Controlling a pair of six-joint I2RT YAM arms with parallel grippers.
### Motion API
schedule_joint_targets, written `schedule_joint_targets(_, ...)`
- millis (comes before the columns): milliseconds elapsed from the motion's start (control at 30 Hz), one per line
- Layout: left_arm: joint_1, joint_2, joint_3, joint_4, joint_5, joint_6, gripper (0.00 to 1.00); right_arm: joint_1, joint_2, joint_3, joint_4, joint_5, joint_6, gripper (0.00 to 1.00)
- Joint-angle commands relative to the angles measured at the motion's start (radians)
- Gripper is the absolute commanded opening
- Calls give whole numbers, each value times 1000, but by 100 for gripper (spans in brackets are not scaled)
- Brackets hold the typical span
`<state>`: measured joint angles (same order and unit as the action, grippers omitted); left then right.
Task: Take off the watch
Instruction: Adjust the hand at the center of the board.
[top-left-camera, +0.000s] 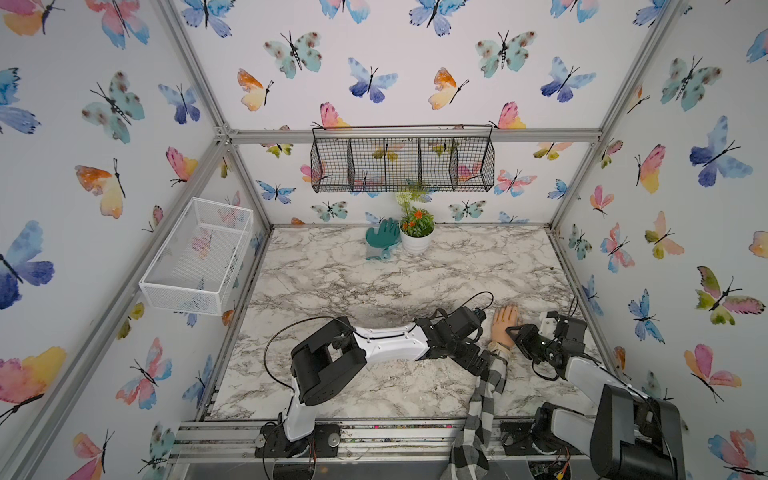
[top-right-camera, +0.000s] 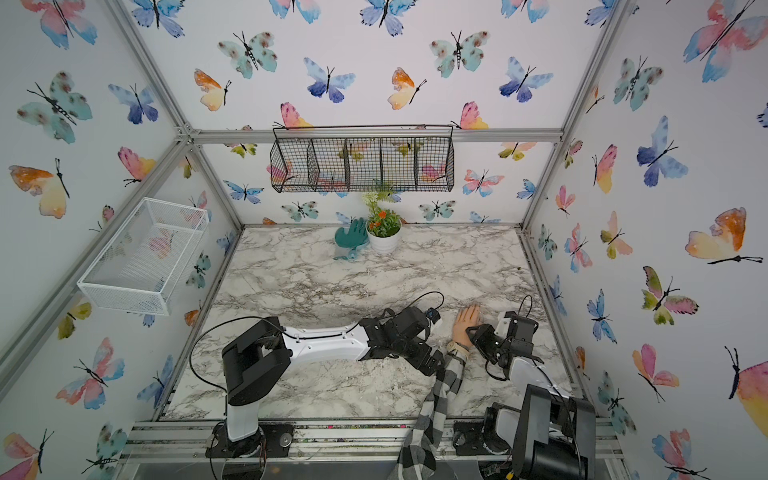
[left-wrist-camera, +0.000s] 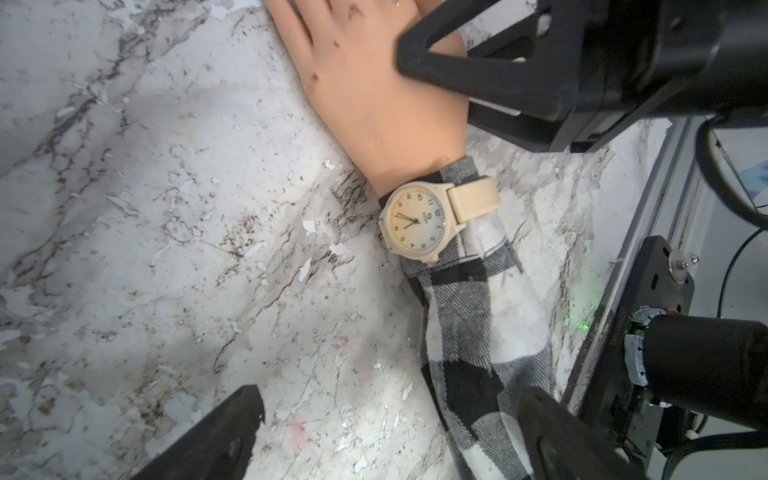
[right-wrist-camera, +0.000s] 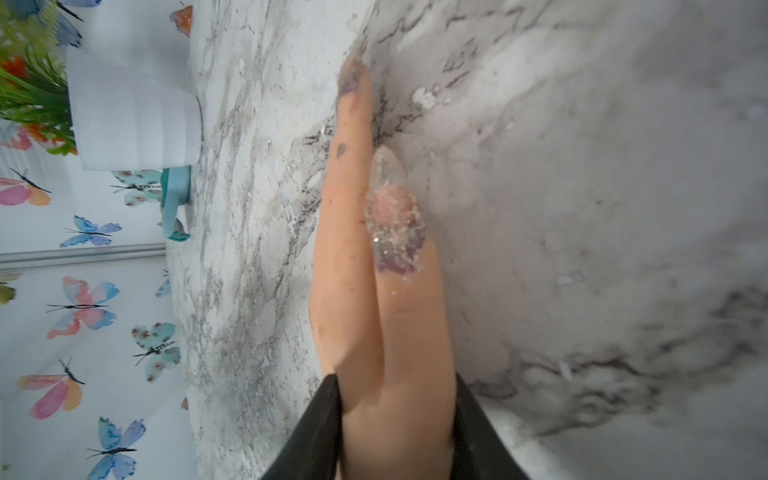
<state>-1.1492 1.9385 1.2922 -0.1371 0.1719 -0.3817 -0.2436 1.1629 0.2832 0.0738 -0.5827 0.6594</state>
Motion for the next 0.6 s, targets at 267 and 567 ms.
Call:
schedule_joint_targets(267, 79, -121, -76, 11, -60, -29, 98, -1, -21, 47, -51, -66, -16, 25)
schedule_joint_targets(567, 280, -302, -226, 14, -102, -41, 98, 0, -35, 106, -95, -118, -8, 17)
